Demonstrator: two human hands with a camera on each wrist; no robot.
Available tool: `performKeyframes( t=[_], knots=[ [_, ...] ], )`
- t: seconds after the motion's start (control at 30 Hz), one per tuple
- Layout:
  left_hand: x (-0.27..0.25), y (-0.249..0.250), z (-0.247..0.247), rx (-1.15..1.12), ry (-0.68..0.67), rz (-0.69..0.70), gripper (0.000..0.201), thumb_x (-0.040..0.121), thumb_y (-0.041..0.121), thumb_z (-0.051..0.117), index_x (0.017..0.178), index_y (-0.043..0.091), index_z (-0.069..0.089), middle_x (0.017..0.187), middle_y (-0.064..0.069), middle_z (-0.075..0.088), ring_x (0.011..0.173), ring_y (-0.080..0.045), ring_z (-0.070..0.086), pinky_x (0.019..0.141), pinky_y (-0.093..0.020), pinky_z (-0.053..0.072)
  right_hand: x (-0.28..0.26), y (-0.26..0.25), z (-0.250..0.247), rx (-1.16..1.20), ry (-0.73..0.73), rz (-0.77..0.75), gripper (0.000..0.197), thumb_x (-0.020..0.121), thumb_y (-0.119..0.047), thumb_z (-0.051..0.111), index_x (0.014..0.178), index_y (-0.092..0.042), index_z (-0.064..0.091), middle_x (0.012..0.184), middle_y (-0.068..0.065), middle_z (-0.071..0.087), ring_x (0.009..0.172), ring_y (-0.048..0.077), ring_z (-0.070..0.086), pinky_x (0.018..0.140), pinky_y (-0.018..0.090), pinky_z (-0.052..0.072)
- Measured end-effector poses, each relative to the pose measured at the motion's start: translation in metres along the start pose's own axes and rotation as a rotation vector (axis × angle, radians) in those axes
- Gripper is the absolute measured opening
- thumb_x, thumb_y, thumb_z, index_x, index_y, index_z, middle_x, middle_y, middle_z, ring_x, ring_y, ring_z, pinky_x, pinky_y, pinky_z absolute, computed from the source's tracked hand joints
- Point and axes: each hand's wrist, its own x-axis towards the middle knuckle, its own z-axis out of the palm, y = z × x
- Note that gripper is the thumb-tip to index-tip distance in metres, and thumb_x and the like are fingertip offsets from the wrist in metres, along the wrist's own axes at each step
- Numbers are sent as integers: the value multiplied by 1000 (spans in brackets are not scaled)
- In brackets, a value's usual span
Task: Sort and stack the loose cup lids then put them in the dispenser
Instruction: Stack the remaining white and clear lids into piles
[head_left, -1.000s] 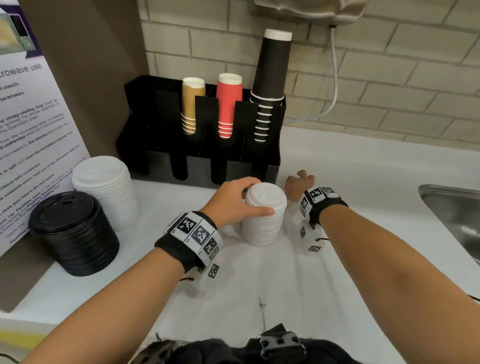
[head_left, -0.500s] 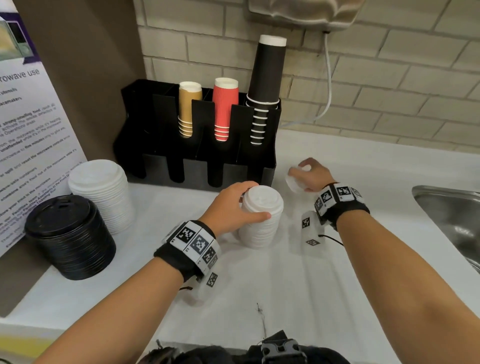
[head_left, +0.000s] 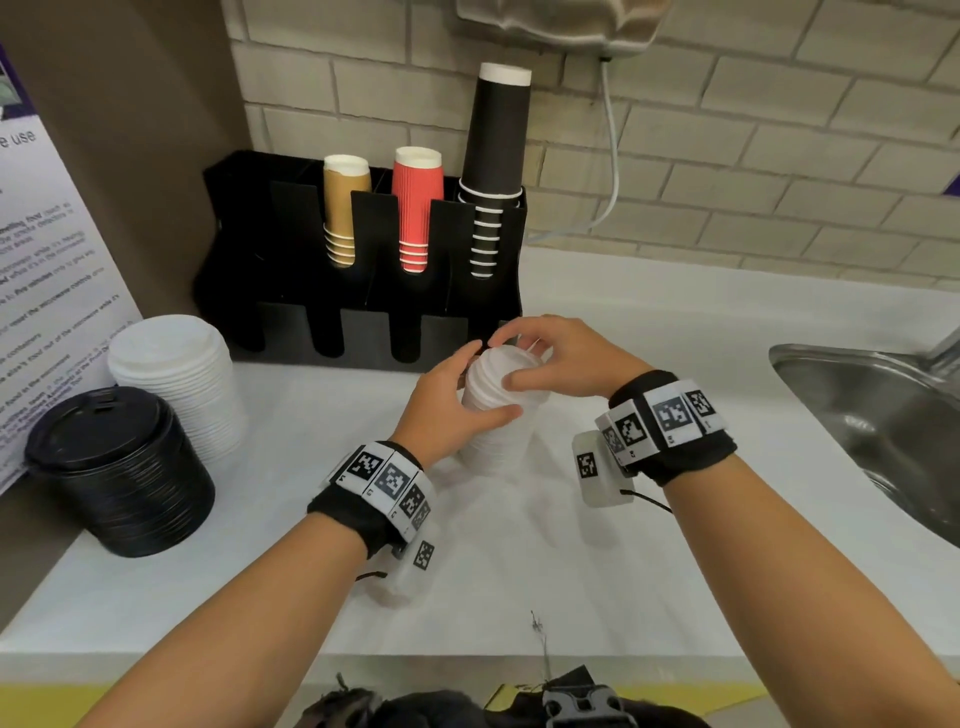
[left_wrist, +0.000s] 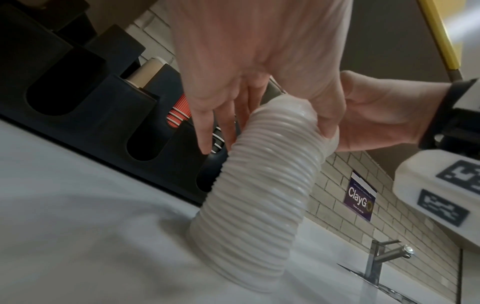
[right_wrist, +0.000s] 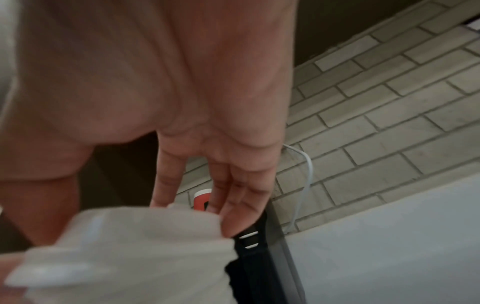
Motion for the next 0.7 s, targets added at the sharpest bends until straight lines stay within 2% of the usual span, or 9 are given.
performKeyframes(
  t=[0.1, 0.2, 0.3, 0.4, 0.47, 0.57, 0.63, 0.7],
  knots=[
    [0, -2, 1, -15, 4, -26, 102, 69, 36, 86, 152, 23, 28, 127, 17, 50, 111, 0, 49, 82, -6, 35, 2, -5, 1, -105, 18, -21, 44, 77, -29, 73, 119, -31, 60, 99, -2, 53, 92, 13, 51, 72, 13, 40],
    [0, -3, 3, -35, 1, -12, 99, 68, 37, 86, 149, 28, 31, 121, 20, 54, 106, 4, 52, 80, -5, 37, 4, -8, 4, -151, 12, -27, 45, 77, -29, 72, 121, -30, 60, 96, -4, 49, 92, 13, 49, 71, 16, 39],
    [1, -4, 2, -56, -12, -6, 90, 68, 39, 86, 144, 30, 39, 128, 14, 58, 115, -4, 55, 84, -8, 39, 8, -8, 5, -179, 1, -14, 47, 77, -31, 73, 122, -29, 59, 101, -2, 48, 95, 13, 48, 73, 19, 37],
    [0, -4, 0, -75, -26, -7, 79, 67, 39, 86, 133, 41, 44, 118, 25, 58, 109, 6, 55, 79, -5, 43, 10, -7, 6, -180, 2, -11, 47, 76, -31, 74, 122, -28, 60, 101, -3, 48, 95, 13, 47, 73, 19, 35],
    [0, -4, -2, -73, -40, -18, 78, 66, 39, 86, 132, 43, 44, 115, 27, 57, 109, 6, 54, 81, -8, 43, 10, -6, 8, -177, 6, -8, 47, 75, -32, 75, 120, -30, 60, 101, -2, 49, 94, 14, 48, 73, 20, 36],
    [0, -6, -4, -66, -113, -42, 90, 63, 38, 89, 137, 40, 39, 122, 24, 55, 114, 2, 52, 88, -13, 43, 9, -6, 13, -164, 7, 3, 47, 73, -35, 77, 117, -31, 58, 106, 2, 53, 97, 16, 50, 77, 23, 38],
    [-1, -7, -4, -64, -173, -60, 97, 63, 34, 90, 140, 40, 31, 127, 22, 52, 116, 5, 50, 88, -11, 43, 9, -6, 16, -131, 15, 15, 47, 74, -35, 78, 116, -30, 58, 109, 2, 52, 100, 18, 51, 79, 24, 39],
    [-2, -8, 0, -54, -175, -69, 94, 69, 27, 87, 141, 38, 28, 128, 17, 52, 117, 2, 51, 88, -13, 43, 7, -6, 16, -105, 5, 24, 47, 76, -34, 76, 119, -30, 57, 112, 2, 49, 105, 20, 49, 83, 25, 39]
  ],
)
